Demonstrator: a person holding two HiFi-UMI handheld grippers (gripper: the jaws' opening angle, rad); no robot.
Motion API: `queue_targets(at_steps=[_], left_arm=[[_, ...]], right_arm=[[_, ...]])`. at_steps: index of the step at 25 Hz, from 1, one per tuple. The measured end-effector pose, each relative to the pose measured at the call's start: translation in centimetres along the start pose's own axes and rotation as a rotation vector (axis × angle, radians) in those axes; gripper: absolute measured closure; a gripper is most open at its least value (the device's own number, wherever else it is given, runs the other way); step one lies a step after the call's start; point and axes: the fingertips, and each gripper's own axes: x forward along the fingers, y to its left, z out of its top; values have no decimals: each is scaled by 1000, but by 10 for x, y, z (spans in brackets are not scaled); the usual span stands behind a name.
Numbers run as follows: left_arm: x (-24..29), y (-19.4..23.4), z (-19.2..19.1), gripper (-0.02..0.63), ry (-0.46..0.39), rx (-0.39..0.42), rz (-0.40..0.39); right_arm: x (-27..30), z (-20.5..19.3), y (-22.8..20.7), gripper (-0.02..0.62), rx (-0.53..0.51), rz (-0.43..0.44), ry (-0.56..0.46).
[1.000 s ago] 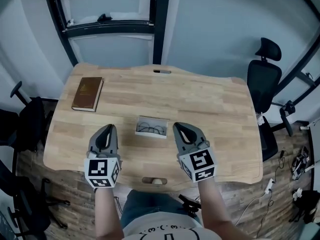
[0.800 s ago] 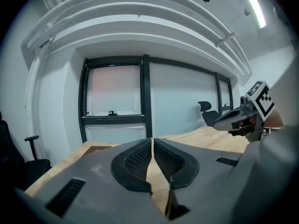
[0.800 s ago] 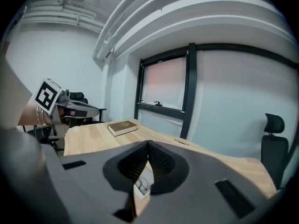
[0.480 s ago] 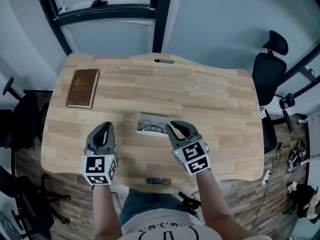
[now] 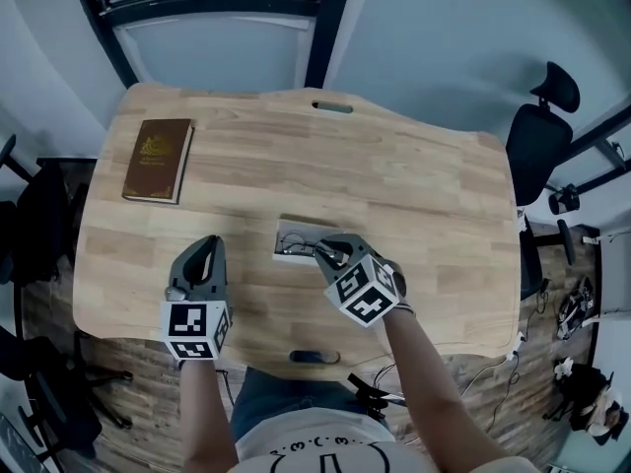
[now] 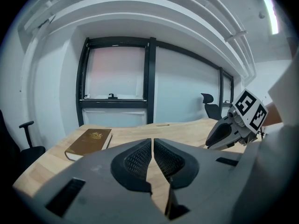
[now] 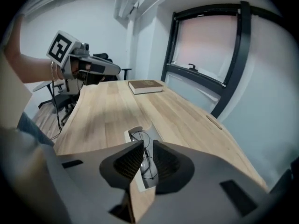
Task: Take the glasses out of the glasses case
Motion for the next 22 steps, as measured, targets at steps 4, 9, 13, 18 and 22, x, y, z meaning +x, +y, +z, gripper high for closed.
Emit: queue_targets(at_steps=[4, 9, 13, 18, 22], left_arm=[[3, 10, -9, 580, 20, -13, 7], [8, 22, -17, 580, 42, -21, 15], [13, 32, -22, 580, 57, -27, 30], [15, 43, -30, 580, 74, -43, 52], [15, 48, -32, 580, 77, -53, 64]], right_arm=[[25, -9, 6, 486, -107, 64, 106], [48, -20, 12, 489, -187, 131, 205], [63, -31, 14, 489, -254, 158, 278], [73, -37, 13, 489, -344, 155, 349], [77, -39, 15, 502, -353, 177, 368]])
